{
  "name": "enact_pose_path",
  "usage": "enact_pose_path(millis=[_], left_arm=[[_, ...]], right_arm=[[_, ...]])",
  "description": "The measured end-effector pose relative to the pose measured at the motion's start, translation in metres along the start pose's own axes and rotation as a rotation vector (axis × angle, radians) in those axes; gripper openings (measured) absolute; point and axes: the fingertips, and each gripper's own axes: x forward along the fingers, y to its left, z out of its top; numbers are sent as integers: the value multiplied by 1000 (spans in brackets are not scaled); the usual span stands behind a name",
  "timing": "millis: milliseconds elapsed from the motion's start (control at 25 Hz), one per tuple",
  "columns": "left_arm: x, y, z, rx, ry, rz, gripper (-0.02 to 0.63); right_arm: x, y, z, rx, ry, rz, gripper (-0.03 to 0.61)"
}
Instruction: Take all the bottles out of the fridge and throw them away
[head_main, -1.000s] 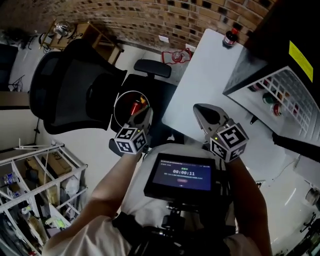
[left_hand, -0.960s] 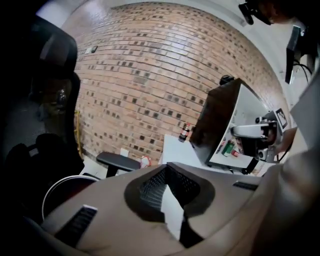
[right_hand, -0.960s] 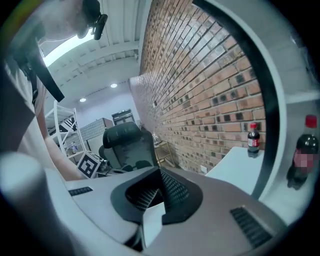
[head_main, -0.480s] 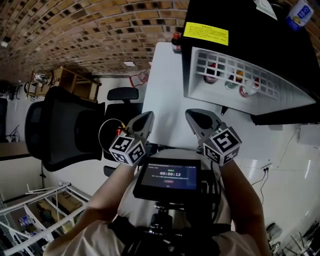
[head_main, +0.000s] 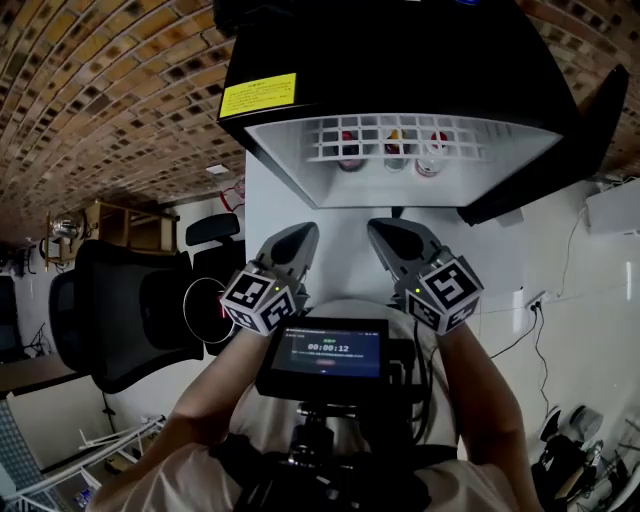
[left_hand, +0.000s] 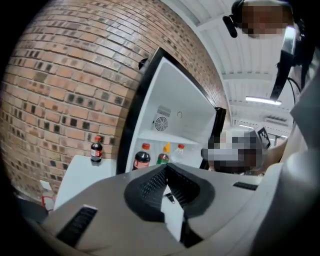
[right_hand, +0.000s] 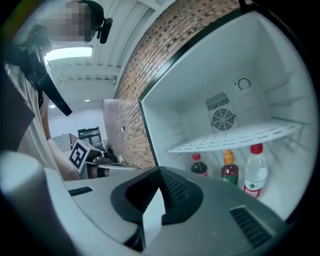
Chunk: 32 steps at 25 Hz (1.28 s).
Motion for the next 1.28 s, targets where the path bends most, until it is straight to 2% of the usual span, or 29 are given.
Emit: enact_pose_path(millis=[240,560,920,1160,1280], left_arm=[[33,-33,8,34,21,-85,3],[59,-56,13,70,30,-156,3],[60,-57,17,95,17,-160,2],[55,-61,19,81,23,-156,2],[54,-58,16,119,25,-145,2]], right_arm=[[-30,-26,3,17,-31,-67,3],[-49,-47,5,33,-58,-112,3],[-48,-50,6,44,-70,-114,3],[-45,-46,3,39,-63,-102,3],[-45,-44,1,43,-63,-100,3]])
